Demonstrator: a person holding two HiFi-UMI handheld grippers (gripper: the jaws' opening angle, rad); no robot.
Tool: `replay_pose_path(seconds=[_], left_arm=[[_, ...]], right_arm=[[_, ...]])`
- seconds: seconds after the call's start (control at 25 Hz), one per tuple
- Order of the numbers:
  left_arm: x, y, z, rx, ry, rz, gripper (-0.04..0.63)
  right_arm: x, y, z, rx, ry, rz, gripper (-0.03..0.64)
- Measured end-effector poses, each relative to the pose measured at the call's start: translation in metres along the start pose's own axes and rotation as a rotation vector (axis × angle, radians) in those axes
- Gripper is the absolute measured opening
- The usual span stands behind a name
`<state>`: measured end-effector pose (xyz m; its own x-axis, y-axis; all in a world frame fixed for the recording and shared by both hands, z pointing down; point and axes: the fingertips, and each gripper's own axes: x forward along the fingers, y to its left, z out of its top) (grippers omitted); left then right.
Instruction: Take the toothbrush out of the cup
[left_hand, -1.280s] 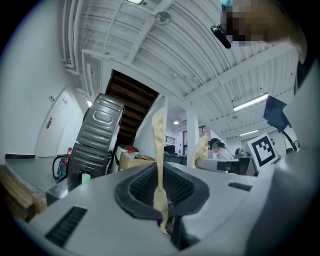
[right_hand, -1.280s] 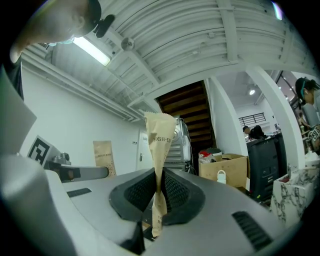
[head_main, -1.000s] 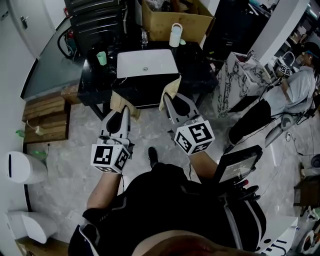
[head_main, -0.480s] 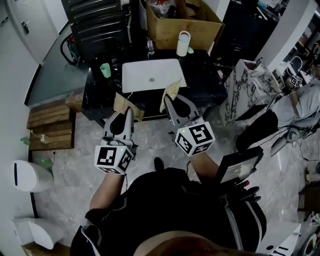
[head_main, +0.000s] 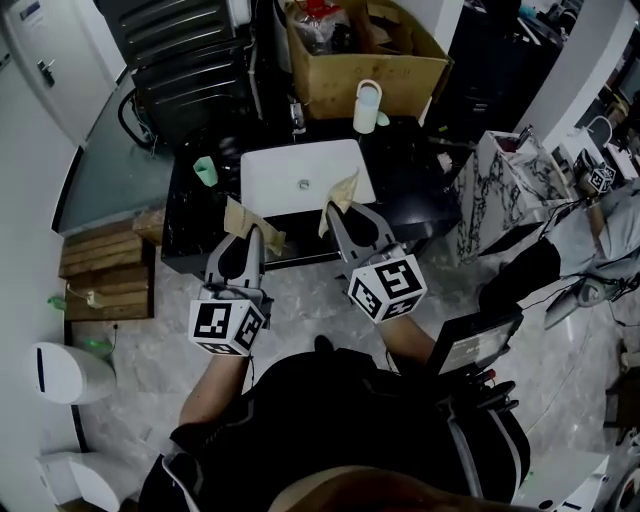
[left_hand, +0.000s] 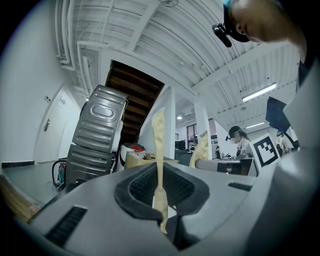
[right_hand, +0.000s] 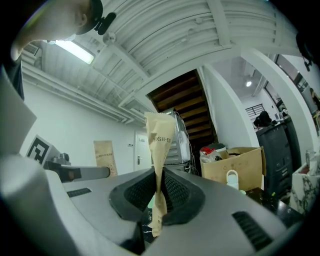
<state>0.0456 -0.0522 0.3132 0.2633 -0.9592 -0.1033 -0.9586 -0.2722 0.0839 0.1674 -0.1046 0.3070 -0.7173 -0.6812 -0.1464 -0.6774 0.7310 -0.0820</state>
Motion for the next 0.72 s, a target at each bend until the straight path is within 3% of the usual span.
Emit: replay_pose_path(seconds=[0.4, 0.72], left_arm=[[0.074, 0.013, -0.006, 0.002, 0.015, -0.022, 0.026], [0.101, 0.025, -0.009, -0.001, 0.029, -0.015, 0.026]], right_arm=[[0.039, -0.052, -0.004, 0.009, 0.003, -0.014, 0.04], [0.058, -0.072, -0.008, 0.015, 0.015, -0.012, 0.04]])
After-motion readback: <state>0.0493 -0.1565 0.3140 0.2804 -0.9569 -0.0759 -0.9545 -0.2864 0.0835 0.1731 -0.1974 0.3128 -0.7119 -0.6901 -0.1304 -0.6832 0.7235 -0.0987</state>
